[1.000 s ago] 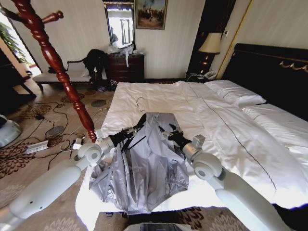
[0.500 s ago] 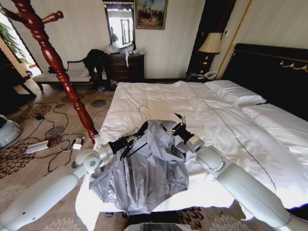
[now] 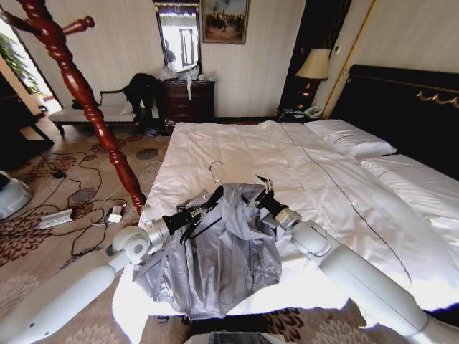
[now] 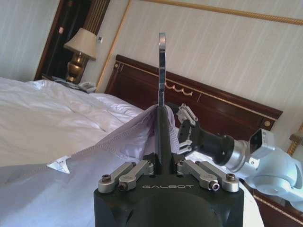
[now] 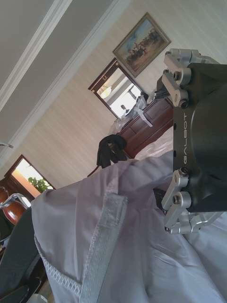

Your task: Pick up the clothes from the bed and hang them on the clothes hanger.

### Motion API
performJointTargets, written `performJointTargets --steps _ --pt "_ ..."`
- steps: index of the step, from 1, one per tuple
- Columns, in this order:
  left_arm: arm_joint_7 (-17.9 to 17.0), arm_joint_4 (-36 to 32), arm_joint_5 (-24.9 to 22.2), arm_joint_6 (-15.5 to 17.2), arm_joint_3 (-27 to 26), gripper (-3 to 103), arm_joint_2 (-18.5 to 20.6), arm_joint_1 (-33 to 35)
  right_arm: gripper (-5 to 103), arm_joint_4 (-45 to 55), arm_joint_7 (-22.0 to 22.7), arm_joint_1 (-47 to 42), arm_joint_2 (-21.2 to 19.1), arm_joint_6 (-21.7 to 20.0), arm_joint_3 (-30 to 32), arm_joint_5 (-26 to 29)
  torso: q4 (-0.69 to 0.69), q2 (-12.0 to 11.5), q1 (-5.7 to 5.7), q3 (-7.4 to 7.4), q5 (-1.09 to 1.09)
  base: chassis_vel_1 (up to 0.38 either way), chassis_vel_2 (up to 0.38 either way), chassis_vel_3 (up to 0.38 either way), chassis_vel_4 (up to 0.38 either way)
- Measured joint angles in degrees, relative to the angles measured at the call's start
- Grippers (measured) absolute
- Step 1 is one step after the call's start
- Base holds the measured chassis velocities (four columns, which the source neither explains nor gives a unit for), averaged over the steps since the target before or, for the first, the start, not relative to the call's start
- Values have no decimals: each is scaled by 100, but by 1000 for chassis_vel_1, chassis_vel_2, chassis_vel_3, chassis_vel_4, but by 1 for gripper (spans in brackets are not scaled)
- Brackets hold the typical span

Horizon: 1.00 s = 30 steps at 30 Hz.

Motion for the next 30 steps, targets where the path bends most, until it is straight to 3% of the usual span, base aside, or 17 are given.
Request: performJointTargets --steps 2,4,6,14,16,19,21,22,25,30 --pt "3 -1 14 0 2 15 0 16 102 -17 -37 7 1 37 0 -63 0 0 0 0 0 0 0 0 0" --pt "-2 4 66 0 0 15 -17 69 93 -108 -239 40 -5 292 20 -530 0 0 0 0 0 0 0 0 0" --pt "-2 8 79 0 -3 15 -20 82 93 -122 -272 46 -18 343 25 -609 -1 0 0 0 -1 0 0 0 0" --pt "53 17 210 -7 -138 15 29 314 55 -170 -477 2 -37 551 1 -1078 0 0 0 0 0 0 0 0 0" --pt "55 17 215 -7 -140 15 30 314 55 -174 -481 -5 -36 565 -5 -1115 -1 0 0 0 0 0 0 0 0" --pt "57 23 215 -9 -159 15 31 329 39 -203 -485 -21 -12 611 -12 -1218 -1 0 0 0 0 0 0 0 0" --pt "58 21 215 -9 -159 15 34 335 39 -205 -487 -22 -12 620 -13 -1233 0 0 0 0 -1 0 0 0 0" --pt "63 12 215 -9 -159 15 39 341 29 -210 -496 -24 -12 646 -13 -1272 0 0 0 0 -1 0 0 0 0" --pt "74 0 214 -11 -159 15 40 319 22 -218 -515 -48 -31 681 -13 -1355 0 0 0 0 -1 0 0 0 0" --pt "34 -1 181 -5 -168 15 46 274 21 -217 -513 -144 -48 705 18 -1408 -1 0 0 0 0 0 0 0 0"
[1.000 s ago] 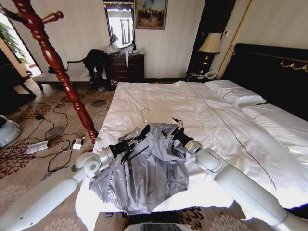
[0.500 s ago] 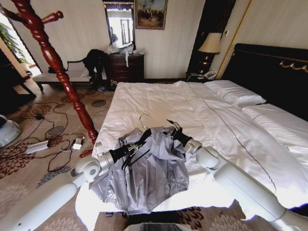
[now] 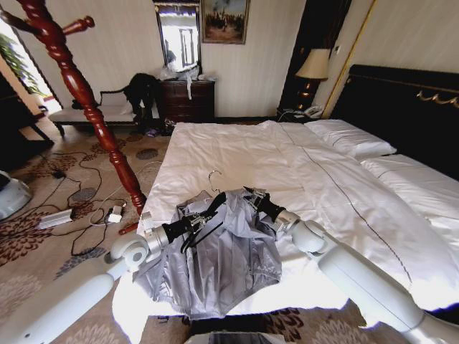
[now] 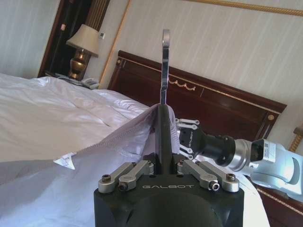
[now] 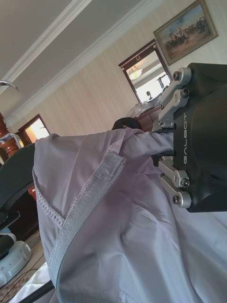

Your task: Pick up the clothes from the bed and hang them on the clothes hanger.

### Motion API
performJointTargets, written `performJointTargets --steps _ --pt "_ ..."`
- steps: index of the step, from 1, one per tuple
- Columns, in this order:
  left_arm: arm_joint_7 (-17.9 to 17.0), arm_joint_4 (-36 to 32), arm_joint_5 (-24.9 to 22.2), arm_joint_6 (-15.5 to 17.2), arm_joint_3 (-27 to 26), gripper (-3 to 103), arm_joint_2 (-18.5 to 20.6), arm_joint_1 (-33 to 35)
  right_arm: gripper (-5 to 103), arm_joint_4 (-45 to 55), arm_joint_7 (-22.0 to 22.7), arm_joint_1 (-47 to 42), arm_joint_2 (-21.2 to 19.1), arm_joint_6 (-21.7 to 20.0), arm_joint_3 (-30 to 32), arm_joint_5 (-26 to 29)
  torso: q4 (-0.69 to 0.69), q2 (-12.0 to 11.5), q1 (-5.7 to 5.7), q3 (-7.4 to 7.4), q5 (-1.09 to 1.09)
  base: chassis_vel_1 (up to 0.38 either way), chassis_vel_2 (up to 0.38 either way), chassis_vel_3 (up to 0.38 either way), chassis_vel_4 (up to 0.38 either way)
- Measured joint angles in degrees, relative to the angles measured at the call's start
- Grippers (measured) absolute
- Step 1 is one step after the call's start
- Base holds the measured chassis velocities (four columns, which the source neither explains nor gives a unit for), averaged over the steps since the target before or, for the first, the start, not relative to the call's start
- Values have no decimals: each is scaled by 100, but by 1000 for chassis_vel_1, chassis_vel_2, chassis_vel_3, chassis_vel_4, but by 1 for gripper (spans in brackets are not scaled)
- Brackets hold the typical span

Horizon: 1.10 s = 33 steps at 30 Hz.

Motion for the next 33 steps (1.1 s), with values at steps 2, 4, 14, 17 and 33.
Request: performJointTargets --steps 2,4,14,17,33 --pt "-35 -2 -3 5 -12 15 -1 2 21 0 8 -25 0 0 9 -1 0 0 0 0 0 0 0 0 0" --pt "-200 -23 -17 17 -54 15 -31 26 21 0 34 -92 4 0 40 -1 0 0 0 0 0 0 0 0 0" --pt "-731 -151 -76 61 -385 46 -24 255 19 -20 210 -206 -11 -4 170 43 -1 0 0 0 0 0 0 0 0" --pt "-804 -224 -78 64 -542 57 -13 352 19 -20 228 -280 -12 -4 206 40 2 0 0 0 0 0 0 0 0" --pt "-1401 -703 -511 -193 -1930 100 92 967 19 -64 306 -1008 -96 264 893 -137 1 0 0 0 0 0 0 0 0"
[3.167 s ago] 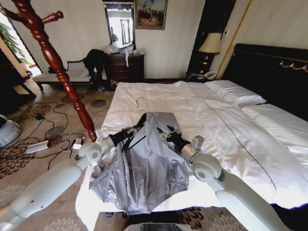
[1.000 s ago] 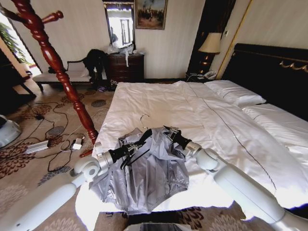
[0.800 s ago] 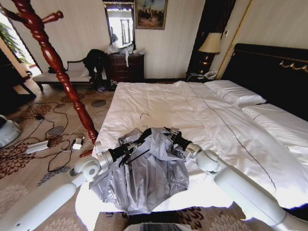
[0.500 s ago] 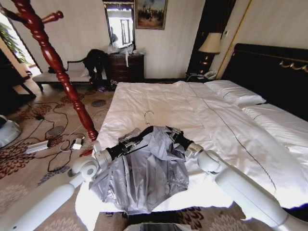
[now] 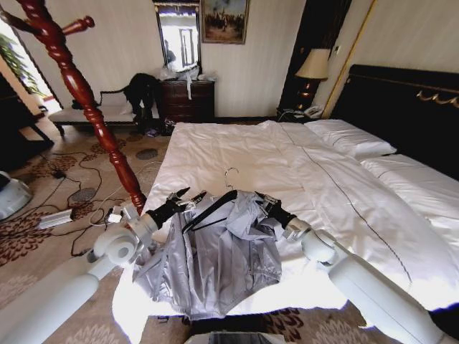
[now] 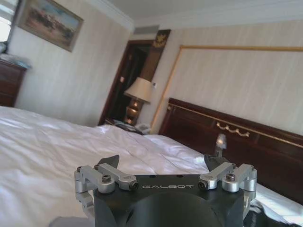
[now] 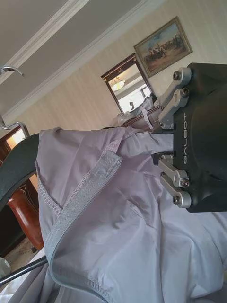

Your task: Pick up the clothes from the bed and hang them on the clothes hanger.

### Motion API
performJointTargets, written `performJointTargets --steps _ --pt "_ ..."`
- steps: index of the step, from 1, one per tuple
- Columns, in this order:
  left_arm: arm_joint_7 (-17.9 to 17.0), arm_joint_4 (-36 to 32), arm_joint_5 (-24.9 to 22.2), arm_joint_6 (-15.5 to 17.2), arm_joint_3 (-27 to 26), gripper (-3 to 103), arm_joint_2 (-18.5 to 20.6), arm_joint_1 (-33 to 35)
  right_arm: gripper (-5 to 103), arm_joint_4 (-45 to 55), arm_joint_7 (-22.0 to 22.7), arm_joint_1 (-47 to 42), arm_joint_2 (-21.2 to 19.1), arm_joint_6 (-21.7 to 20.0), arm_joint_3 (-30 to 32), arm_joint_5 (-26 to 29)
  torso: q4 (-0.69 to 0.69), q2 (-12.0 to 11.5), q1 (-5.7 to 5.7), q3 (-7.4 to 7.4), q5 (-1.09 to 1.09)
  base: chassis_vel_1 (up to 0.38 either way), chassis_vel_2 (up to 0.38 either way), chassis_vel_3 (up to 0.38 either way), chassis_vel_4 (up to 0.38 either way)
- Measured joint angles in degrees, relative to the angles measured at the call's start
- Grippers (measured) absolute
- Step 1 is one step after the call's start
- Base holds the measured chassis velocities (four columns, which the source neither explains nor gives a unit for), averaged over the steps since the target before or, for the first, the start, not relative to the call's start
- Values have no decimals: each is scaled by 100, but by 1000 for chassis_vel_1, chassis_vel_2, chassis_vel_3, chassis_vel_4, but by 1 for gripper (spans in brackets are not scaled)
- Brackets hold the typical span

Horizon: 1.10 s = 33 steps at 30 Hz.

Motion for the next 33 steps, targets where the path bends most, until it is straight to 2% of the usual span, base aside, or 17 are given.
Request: performJointTargets --steps 4,10,14,21,23,24,29,30,33 --pt "-149 247 -24 -41 -324 100 -62 203 19 -13 15 -35 13 80 33 -64 -1 0 0 0 -1 0 0 0 0" --pt "-167 691 1 5 -481 100 -104 298 19 -18 29 9 52 111 -16 -100 0 0 0 1 -1 0 0 0 0" --pt "-165 901 1 164 -446 100 -108 259 19 -2 38 -13 37 114 -8 -100 0 0 0 1 0 0 0 0 0" --pt "35 1645 35 333 -12 100 -265 -244 19 68 84 -210 7 208 165 -169 -2 0 0 1 -1 0 0 0 0" --pt "153 2066 34 386 301 100 -344 -589 19 78 139 -251 41 325 198 -283 -1 0 0 1 0 0 0 0 0" --pt "153 2066 34 386 301 100 -344 -589 19 78 139 -251 41 325 198 -283 -1 0 0 1 0 0 0 0 0" --pt "418 3020 7 445 1402 100 -561 -1691 19 76 186 -253 127 457 207 -376 -1 -1 1 1 -1 0 0 0 0" --pt "418 3020 7 445 1402 100 -561 -1691 19 76 186 -253 127 457 207 -376 -1 -1 1 1 -1 0 0 0 0" --pt "692 3660 19 457 2135 103 -789 -2465 19 85 204 -244 145 461 173 -383 -2 -1 1 1 1 0 0 0 0"
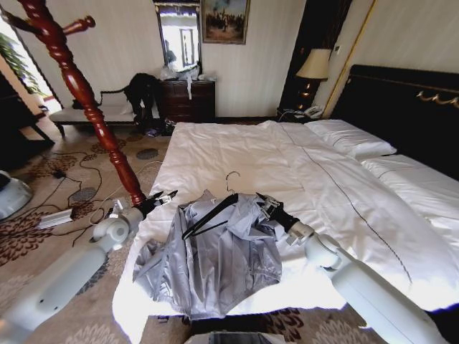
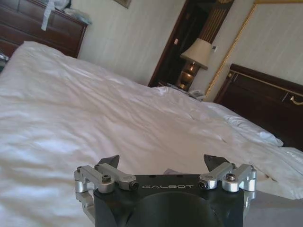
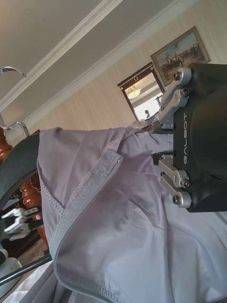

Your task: Pick up the clothes from the bed and hang them on the clothes hanger.

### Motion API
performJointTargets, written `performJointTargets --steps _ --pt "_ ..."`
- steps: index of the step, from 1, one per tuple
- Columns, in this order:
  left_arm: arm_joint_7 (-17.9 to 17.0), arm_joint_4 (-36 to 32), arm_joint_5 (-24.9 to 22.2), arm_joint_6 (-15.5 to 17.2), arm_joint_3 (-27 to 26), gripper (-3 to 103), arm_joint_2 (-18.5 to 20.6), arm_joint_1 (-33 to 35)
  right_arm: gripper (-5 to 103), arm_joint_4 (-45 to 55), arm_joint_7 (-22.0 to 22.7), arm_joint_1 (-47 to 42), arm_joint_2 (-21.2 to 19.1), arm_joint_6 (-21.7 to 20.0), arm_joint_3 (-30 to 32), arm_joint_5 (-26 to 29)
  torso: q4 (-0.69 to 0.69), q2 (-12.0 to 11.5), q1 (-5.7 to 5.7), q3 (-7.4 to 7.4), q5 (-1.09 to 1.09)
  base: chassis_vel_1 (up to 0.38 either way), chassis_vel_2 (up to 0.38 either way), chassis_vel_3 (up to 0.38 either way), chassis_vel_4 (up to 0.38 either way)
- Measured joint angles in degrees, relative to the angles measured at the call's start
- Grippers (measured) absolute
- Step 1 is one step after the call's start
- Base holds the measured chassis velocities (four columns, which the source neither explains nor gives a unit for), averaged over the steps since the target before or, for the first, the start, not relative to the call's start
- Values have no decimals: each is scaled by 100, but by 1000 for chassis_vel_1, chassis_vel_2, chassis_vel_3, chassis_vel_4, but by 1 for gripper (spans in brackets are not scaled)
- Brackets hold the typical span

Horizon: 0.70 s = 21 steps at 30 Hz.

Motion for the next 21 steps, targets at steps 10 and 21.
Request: performJointTargets --steps 10,21 --pt "660 2175 278 -30 1618 96 -1244 -1448 19 -5 60 10 -25 0 40 57 1 0 1 0 -2 0 0 0 0" --pt "989 3831 791 -229 1965 95 -2253 -2029 19 39 180 -19 57 -165 -157 337 1 0 0 0 0 0 0 0 0"
